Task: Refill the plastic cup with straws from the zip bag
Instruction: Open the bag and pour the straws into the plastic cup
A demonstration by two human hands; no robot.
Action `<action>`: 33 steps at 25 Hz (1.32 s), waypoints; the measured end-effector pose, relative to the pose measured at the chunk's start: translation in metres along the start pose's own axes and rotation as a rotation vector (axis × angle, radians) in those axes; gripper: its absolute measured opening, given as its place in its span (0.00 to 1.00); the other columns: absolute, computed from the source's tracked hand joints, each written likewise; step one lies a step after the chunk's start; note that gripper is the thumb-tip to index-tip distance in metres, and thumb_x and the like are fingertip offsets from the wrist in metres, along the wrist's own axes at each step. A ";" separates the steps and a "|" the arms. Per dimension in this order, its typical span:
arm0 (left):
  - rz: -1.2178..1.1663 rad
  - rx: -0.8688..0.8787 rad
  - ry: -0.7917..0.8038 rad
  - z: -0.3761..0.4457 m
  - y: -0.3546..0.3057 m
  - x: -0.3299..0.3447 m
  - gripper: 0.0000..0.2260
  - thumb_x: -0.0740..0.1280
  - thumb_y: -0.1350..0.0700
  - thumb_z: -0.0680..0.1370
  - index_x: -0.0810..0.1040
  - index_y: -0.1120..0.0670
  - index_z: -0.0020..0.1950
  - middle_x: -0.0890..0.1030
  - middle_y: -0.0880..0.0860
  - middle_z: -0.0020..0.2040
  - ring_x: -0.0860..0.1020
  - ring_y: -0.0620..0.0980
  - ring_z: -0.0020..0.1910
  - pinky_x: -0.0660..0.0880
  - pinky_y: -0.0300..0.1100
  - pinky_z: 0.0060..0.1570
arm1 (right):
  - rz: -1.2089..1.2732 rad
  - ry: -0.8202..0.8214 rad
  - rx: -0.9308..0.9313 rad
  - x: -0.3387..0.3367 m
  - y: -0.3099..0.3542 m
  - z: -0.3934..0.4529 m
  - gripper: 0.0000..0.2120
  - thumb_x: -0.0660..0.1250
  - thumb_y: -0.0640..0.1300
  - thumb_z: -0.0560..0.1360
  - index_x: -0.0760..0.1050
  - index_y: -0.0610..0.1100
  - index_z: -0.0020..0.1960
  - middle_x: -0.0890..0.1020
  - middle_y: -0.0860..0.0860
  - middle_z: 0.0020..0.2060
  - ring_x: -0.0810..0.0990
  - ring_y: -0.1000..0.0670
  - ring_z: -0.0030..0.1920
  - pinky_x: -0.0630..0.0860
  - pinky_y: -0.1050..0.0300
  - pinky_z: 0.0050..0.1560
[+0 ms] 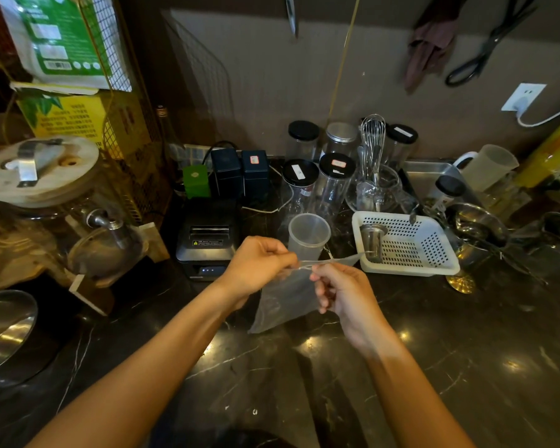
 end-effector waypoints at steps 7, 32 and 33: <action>0.098 0.063 -0.137 0.010 0.006 -0.013 0.05 0.72 0.60 0.78 0.84 0.56 0.43 0.85 0.53 0.39 0.82 0.48 0.40 0.79 0.42 0.44 | -0.204 -0.045 0.055 0.001 -0.012 -0.006 0.12 0.68 0.39 0.80 0.80 0.40 0.37 0.75 0.47 0.26 0.74 0.50 0.28 0.74 0.57 0.32; 0.256 0.277 -0.344 0.002 -0.013 -0.044 0.03 0.70 0.59 0.78 0.81 0.53 0.44 0.84 0.52 0.38 0.83 0.50 0.38 0.83 0.47 0.41 | -0.806 -0.412 -0.072 -0.041 0.024 -0.023 0.15 0.73 0.44 0.77 0.70 0.52 0.58 0.80 0.52 0.51 0.81 0.48 0.50 0.79 0.44 0.52; 0.234 0.300 -0.300 0.002 -0.016 -0.037 0.03 0.70 0.60 0.77 0.82 0.54 0.44 0.84 0.52 0.39 0.83 0.50 0.39 0.83 0.45 0.41 | -0.828 -0.429 -0.119 -0.039 0.031 -0.023 0.12 0.73 0.47 0.77 0.72 0.52 0.56 0.80 0.52 0.50 0.81 0.48 0.49 0.78 0.46 0.51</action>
Point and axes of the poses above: each hand's wrist, its own z-axis towards the middle knuckle, its own x-axis out of the palm, y = z × x, the point moved 10 cm from there along z, towards the middle knuckle
